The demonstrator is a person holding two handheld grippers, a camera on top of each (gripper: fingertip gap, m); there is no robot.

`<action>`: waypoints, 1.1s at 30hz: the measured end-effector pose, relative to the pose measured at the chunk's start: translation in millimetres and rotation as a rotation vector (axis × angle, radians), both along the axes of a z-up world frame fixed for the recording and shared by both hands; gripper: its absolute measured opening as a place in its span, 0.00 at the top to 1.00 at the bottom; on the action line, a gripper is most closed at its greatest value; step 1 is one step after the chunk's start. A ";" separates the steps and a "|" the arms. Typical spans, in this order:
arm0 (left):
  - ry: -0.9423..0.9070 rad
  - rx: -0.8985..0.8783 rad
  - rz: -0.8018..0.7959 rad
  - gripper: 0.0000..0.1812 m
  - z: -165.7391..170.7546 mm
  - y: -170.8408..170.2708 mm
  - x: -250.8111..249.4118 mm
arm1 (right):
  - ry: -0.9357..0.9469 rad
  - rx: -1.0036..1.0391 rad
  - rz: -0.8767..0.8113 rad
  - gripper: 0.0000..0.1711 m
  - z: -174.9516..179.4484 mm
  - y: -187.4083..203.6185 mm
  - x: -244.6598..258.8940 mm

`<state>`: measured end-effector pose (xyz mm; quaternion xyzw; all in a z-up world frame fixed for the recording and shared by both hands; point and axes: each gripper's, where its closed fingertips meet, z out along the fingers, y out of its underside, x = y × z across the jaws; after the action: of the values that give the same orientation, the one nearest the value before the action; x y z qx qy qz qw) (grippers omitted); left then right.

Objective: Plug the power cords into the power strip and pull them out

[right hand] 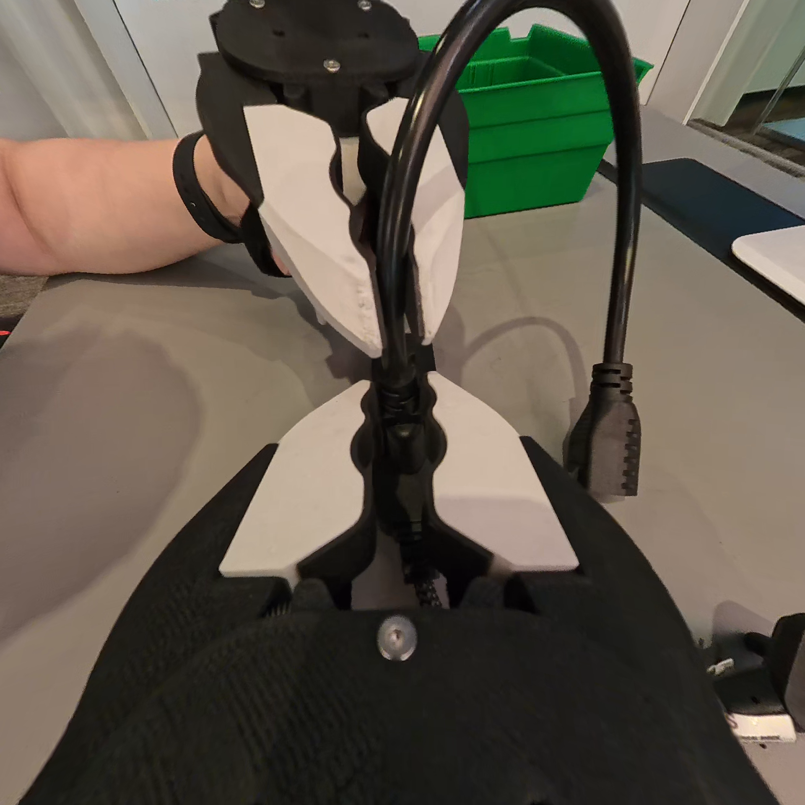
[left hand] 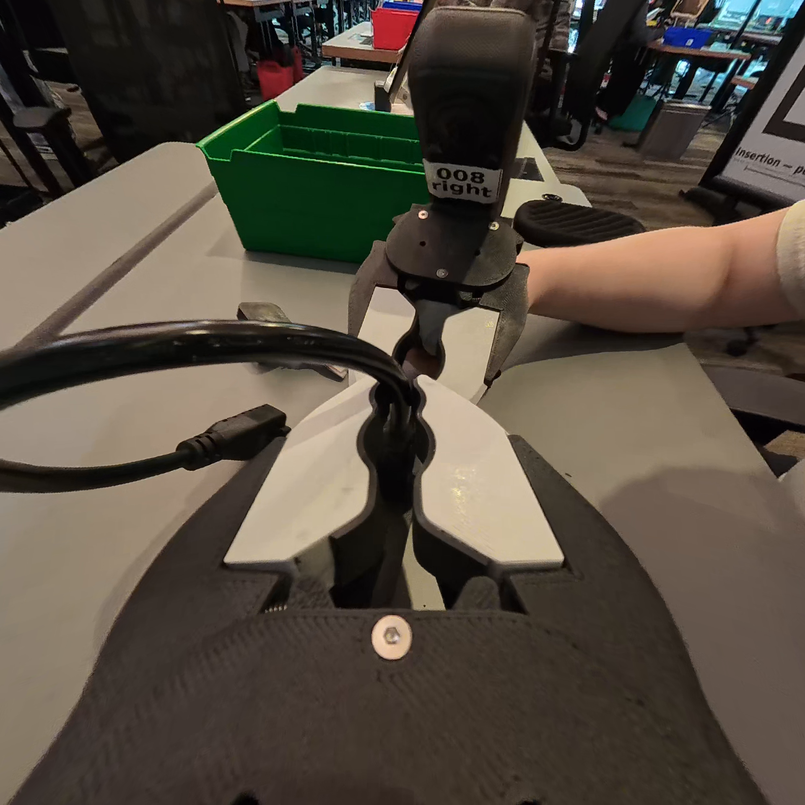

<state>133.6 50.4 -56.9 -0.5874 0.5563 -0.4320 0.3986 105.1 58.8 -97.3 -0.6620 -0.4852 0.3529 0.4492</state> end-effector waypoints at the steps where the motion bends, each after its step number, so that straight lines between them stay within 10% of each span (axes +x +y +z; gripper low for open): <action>1: 0.004 0.005 0.001 0.96 -0.1 -0.1 -0.1 | -0.010 0.017 -0.002 0.87 0.1 0.2 -0.1; 33: 0.053 0.040 0.026 0.95 -15.1 -1.1 -3.6 | -0.081 0.022 -0.054 0.86 -6.2 -0.4 -1.7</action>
<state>130.0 49.2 -72.0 -0.5976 0.5678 -0.3998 0.4009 103.3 58.4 -103.5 -0.6836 -0.4889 0.3083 0.4456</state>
